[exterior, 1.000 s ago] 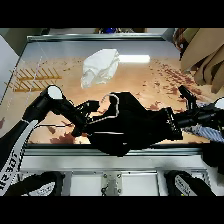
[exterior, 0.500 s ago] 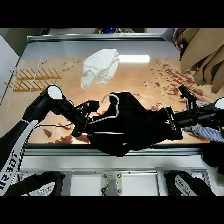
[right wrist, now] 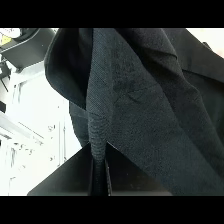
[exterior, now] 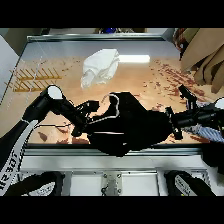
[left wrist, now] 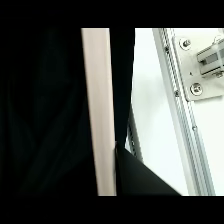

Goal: Fold the clothes and pants, and hang the long-sleeved shirts on hangers.

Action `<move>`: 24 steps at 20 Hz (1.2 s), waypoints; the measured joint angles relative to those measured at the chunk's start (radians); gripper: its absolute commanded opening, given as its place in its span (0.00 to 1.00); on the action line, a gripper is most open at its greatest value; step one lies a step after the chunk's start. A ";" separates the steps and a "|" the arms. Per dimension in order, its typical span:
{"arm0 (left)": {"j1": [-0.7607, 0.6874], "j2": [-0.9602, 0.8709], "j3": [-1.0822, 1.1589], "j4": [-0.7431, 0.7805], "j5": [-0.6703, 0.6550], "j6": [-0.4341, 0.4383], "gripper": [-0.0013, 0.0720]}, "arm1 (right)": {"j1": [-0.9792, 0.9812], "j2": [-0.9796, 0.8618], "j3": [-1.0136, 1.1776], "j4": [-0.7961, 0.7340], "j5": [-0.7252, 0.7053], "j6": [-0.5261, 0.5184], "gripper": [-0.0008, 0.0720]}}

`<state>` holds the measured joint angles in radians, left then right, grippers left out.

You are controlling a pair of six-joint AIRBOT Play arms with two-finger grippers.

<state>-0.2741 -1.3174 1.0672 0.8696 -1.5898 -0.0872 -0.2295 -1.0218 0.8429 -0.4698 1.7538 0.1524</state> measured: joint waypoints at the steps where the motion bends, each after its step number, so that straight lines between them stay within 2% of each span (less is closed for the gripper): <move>1: 0.000 0.000 0.000 0.000 0.000 0.000 0.04 | 0.000 0.000 0.000 0.000 0.000 0.000 0.05; 3: 0.000 0.000 0.000 0.000 0.000 0.000 0.04 | 0.000 0.000 0.000 -0.001 0.000 -0.008 0.05; 8: 0.000 0.000 0.001 0.000 0.001 0.000 0.04 | 0.000 0.000 0.000 -0.004 -0.011 -0.146 0.05; 11: 0.000 0.000 0.001 0.000 0.002 -0.002 0.04 | 0.000 0.000 0.000 -0.004 -0.011 -0.188 0.05; 12: 0.000 0.000 0.001 0.001 0.002 -0.014 0.26 | 0.000 0.000 0.000 -0.004 -0.011 -0.197 0.05; 13: 0.000 0.000 0.001 0.001 0.004 -0.033 0.58 | 0.000 -0.001 0.000 -0.002 -0.005 -0.211 0.04; 14: 0.000 0.000 0.001 0.001 0.013 -0.069 0.62 | 0.000 -0.001 0.000 -0.002 0.021 -0.220 0.04; 19: 0.014 0.004 0.004 0.002 0.066 -0.240 0.62 | 0.001 0.000 0.000 -0.002 0.000 -0.220 0.04; 24: 0.105 0.077 0.005 -0.005 0.111 -0.374 0.62 | 0.001 0.000 0.000 -0.002 -0.007 -0.197 0.04</move>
<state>-0.1688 -1.2407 1.0725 0.8646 -1.4792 -0.4610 -0.2287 -1.0222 0.8425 -0.4713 1.7466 -0.0448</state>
